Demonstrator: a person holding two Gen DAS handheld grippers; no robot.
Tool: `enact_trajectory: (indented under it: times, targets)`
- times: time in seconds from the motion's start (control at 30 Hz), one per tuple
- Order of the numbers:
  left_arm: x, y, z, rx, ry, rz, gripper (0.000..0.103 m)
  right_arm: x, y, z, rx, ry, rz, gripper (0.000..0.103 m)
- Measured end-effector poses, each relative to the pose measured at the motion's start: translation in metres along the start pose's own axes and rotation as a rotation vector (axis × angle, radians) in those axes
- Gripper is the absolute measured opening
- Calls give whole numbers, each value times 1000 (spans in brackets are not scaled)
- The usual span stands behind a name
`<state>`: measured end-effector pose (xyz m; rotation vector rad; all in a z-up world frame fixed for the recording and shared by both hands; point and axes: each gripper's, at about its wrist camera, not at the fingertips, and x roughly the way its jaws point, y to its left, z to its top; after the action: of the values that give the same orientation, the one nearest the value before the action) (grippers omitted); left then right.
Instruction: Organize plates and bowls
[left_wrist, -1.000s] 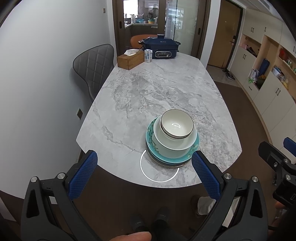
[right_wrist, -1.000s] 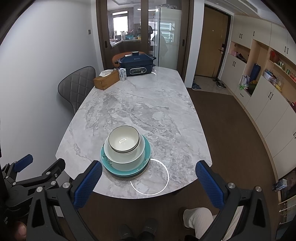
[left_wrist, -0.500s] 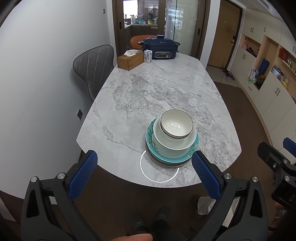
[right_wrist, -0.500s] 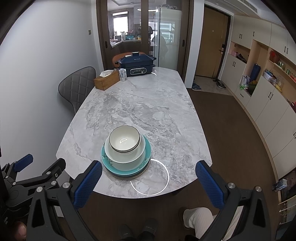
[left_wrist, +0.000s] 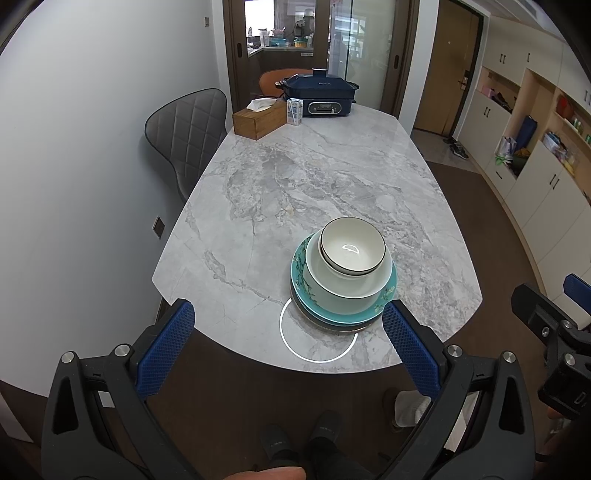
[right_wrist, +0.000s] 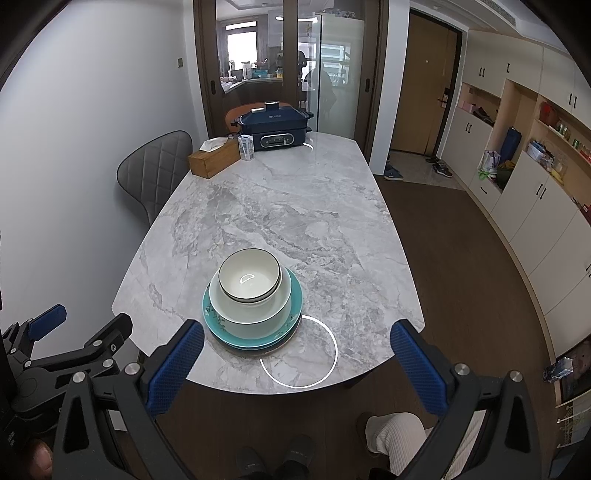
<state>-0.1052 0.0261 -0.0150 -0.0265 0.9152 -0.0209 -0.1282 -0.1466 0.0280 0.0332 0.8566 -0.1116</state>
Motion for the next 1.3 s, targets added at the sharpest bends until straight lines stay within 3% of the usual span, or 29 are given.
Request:
enact_trajectory:
  times: [1.3]
  targets:
    - [1, 5, 1, 10, 3, -4, 103, 2, 5, -1, -8, 2, 6, 103]
